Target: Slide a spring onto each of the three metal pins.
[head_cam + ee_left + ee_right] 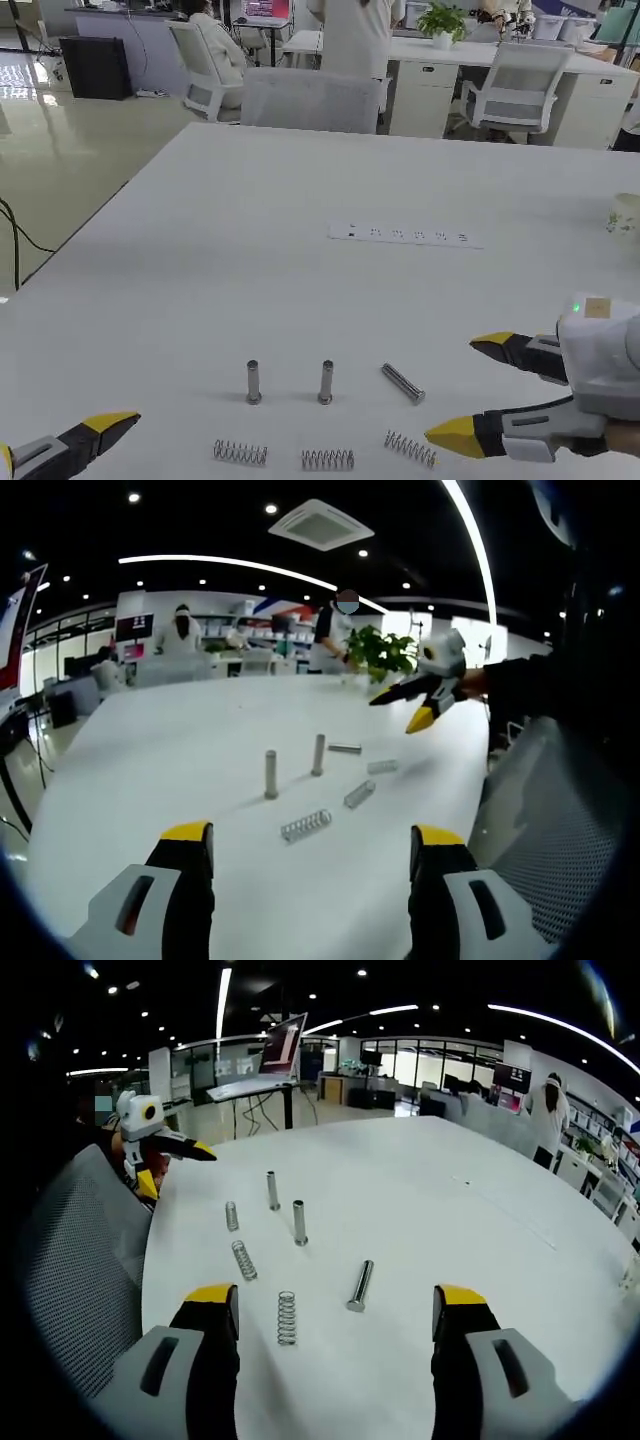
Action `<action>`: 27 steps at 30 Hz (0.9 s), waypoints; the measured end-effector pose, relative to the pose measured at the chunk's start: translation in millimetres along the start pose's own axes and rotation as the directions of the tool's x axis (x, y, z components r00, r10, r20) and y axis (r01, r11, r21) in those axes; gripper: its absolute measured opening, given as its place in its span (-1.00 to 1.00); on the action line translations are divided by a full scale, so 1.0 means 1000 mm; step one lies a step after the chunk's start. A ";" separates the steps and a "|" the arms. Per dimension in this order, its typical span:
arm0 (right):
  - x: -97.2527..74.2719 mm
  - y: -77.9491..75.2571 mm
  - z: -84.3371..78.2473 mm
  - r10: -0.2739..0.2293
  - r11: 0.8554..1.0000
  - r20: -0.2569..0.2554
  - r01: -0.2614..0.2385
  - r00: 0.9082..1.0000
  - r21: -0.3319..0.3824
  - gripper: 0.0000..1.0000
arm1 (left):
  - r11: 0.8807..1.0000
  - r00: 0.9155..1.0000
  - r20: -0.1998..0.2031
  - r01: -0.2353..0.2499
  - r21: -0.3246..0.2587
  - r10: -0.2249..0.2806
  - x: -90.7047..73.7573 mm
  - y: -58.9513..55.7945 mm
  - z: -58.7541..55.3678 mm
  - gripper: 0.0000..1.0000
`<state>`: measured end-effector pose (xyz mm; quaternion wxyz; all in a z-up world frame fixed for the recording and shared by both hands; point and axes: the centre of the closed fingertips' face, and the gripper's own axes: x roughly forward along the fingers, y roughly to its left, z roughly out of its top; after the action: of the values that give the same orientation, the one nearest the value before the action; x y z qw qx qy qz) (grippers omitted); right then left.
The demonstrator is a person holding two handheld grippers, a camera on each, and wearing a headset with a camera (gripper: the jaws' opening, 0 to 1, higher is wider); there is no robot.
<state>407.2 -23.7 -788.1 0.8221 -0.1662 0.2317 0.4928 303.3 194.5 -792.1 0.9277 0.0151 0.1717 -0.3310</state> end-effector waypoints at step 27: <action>0.049 -0.027 0.002 -0.042 0.997 -0.135 0.049 0.990 0.054 0.16 | 1.000 1.000 -0.008 -0.013 -0.009 0.013 0.000 0.001 -0.002 0.52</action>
<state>451.2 1.2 -812.0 0.8202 -0.1805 0.2962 0.4550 303.1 196.0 -794.1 0.9293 0.0132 0.1767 -0.3241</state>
